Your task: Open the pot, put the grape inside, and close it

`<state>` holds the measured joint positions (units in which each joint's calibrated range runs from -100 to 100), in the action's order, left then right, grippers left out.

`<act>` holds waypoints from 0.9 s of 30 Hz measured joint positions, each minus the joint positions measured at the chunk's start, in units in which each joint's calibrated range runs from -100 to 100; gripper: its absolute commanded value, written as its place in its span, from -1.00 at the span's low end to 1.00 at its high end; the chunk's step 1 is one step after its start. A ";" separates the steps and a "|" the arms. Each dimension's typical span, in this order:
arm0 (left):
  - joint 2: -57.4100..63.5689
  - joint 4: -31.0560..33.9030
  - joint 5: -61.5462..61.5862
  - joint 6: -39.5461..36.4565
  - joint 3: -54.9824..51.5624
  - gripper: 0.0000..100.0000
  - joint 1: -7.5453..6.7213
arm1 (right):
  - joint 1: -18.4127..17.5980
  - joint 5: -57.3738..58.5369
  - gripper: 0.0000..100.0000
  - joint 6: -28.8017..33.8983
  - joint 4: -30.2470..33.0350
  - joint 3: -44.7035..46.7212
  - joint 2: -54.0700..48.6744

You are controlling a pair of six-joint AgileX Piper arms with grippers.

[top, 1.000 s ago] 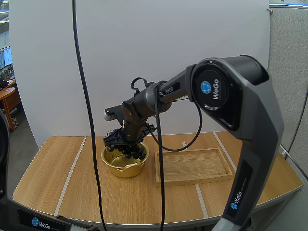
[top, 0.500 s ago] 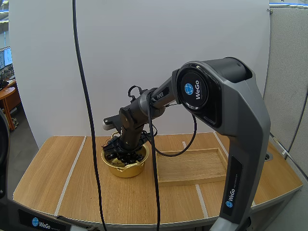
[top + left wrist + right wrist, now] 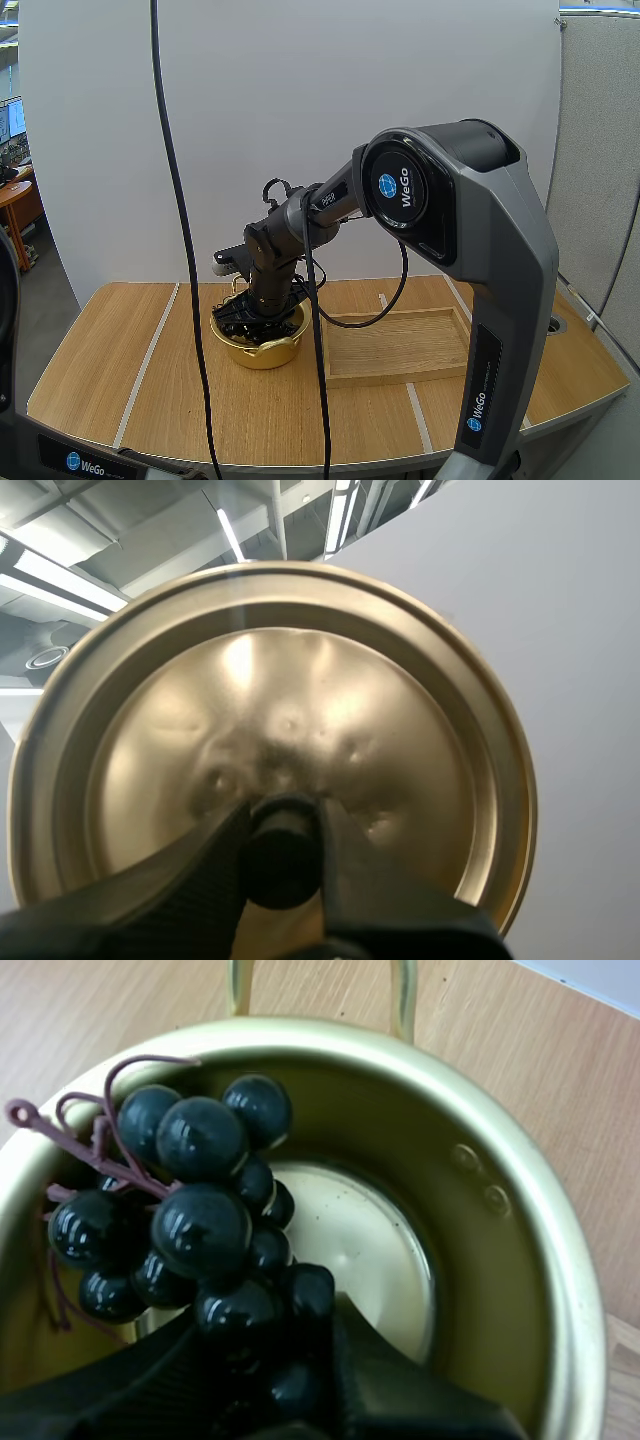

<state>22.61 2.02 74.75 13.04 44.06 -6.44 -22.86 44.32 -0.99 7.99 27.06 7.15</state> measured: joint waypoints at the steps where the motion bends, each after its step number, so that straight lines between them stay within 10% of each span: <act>1: 0.00 0.00 0.00 0.00 0.00 -1.00 0.00 | 0.00 0.13 -1.00 0.00 0.00 0.00 0.00; 9: 0.00 0.00 0.00 0.00 0.00 -1.00 0.00 | -0.28 1.36 -1.00 0.00 3.63 -0.15 0.00; 16: 0.00 0.00 0.00 0.00 0.00 -1.00 0.00 | -0.28 1.00 0.93 0.00 5.81 -0.15 0.00; 27: 0.00 0.00 0.00 0.00 0.00 -1.00 0.00 | -0.06 2.93 1.00 0.61 8.92 -0.15 -0.01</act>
<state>22.61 2.02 74.75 13.04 44.06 -6.44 -22.92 47.25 -0.38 16.91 26.91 7.14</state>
